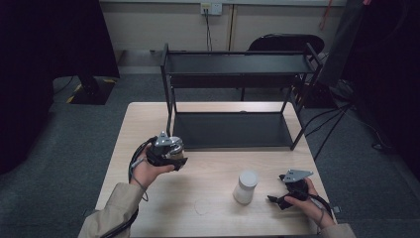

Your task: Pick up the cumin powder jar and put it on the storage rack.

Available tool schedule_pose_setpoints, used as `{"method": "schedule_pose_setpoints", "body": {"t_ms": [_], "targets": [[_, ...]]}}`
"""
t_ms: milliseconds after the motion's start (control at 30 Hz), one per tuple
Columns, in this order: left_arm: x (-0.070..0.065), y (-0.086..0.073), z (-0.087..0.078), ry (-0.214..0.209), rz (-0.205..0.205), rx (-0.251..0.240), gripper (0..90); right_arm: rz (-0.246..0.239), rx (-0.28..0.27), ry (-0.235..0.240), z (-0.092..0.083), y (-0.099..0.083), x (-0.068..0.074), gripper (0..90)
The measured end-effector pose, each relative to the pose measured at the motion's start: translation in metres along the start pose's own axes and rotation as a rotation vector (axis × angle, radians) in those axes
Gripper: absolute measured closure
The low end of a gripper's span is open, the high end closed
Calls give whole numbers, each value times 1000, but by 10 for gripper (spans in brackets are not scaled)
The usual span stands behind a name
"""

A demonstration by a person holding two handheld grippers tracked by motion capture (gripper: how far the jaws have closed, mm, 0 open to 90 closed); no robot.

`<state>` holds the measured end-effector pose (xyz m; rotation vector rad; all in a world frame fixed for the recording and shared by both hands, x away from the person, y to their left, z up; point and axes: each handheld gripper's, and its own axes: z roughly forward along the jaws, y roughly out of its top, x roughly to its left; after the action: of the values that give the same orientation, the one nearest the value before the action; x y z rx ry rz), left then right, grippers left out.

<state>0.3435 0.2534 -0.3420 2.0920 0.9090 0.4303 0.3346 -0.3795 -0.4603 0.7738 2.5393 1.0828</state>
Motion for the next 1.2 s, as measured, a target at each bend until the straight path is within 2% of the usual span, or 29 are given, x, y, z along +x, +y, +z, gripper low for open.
{"method": "schedule_pose_setpoints", "body": {"t_ms": [33,100,167,200,233,433,700,967,1033,1100,1167,1200], "targets": [[0,0,0,0,0,0,308,0,0,0,0,0,0,0],[2,10,-2,-15,1,-11,308,0,0,0,0,0,0,0],[4,21,-4,-23,10,-14,308,0,0,0,0,0,0,0],[5,33,-6,-32,15,-17,308,0,0,0,0,0,0,0],[5,33,-6,-32,15,-17,308,0,0,0,0,0,0,0],[7,66,-10,-45,40,-16,308,1,0,0,0,0,0,0],[13,102,-14,-61,42,-28,308,-1,0,0,0,0,0,0],[17,133,-19,-50,41,-22,308,0,0,0,0,0,0,0],[17,145,-20,-37,55,-11,308,0,0,0,0,0,0,0],[17,148,-19,-36,51,-13,308,0,0,0,0,0,0,0],[17,159,-19,-27,67,-7,308,0,0,0,0,0,0,0],[17,159,-19,-27,67,-7,308,0,0,0,0,0,0,0]]}}
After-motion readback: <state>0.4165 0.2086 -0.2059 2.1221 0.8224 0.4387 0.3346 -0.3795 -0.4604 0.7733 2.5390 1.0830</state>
